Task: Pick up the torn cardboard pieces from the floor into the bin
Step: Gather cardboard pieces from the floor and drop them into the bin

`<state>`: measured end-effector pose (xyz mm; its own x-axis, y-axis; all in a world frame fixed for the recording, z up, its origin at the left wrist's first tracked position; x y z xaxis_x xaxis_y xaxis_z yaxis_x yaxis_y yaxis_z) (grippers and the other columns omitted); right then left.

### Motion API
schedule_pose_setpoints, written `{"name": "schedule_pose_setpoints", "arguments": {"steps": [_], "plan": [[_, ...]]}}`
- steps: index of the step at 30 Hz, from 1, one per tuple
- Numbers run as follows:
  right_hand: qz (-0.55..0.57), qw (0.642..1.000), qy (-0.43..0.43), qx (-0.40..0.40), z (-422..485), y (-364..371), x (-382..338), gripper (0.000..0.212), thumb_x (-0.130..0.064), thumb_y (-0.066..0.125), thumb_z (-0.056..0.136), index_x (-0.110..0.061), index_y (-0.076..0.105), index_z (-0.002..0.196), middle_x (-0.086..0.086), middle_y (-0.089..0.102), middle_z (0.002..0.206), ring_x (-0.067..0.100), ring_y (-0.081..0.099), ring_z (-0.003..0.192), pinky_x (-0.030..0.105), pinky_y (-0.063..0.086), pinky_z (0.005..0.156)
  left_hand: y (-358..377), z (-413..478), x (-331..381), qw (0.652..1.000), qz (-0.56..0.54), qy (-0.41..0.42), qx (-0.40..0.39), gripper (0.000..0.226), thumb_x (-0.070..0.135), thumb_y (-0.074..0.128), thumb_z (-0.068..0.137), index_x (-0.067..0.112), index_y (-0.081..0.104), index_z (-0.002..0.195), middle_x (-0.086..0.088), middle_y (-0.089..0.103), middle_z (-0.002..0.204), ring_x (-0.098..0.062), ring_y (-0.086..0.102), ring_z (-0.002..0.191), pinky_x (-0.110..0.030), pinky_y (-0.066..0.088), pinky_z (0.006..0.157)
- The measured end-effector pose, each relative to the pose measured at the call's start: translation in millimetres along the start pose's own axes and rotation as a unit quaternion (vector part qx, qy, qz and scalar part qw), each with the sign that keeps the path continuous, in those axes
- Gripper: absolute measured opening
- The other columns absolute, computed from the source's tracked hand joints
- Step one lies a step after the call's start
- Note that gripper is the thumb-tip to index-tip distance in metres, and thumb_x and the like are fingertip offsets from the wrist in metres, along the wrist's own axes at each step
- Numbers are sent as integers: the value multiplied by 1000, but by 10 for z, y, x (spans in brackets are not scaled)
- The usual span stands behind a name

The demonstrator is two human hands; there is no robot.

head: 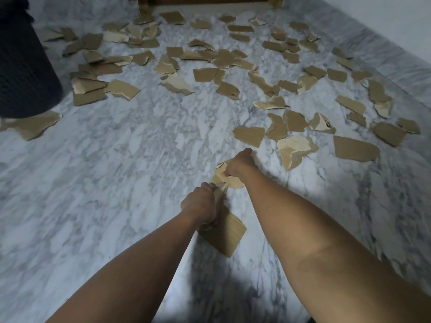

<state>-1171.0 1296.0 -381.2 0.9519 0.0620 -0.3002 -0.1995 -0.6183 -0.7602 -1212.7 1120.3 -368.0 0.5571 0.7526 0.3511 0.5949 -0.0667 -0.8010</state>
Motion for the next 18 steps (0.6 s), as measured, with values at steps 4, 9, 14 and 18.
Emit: {"name": "schedule_pose_setpoints", "arguments": {"steps": [4,9,14,18], "plan": [[120,993,-12,16,-48,-2,82,116,-17,89,71,-7,5,151,11,44,148,33,48,132,48,37,112,-30,-87,-93,1000,-5,-8,-28,49,25,66,81,14,49,126,-7,59,123,-28,61,110,-38,51,84],[209,976,-63,10,-41,-99,197,67,-26,85,78,3,56,130,17,63,129,34,63,113,41,57,84,-45,-94,41,990,64,47,-117,66,57,82,58,16,51,101,1,61,103,-22,60,95,-44,52,89],[238,964,-26,119,127,-742,563,75,-50,80,78,3,57,126,17,64,121,36,60,117,45,52,89,177,-244,343,959,235,150,-57,53,45,41,94,12,41,136,-8,35,136,-30,35,123,-49,37,99],[180,960,92,191,364,-1177,1039,90,-60,73,78,1,44,138,15,35,145,37,36,132,52,41,105,270,-152,344,980,132,145,-44,50,39,28,97,11,37,137,-11,34,138,-32,35,120,-43,40,96]]}}
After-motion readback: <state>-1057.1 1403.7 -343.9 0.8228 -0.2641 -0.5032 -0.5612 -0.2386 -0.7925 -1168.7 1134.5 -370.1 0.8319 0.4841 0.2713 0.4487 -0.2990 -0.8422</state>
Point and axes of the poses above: each hand's wrist, its own z-axis towards the middle knuckle, its own y-axis out of the palm, x = y × z, the point moved 10 cm from there along z, towards the middle knuckle
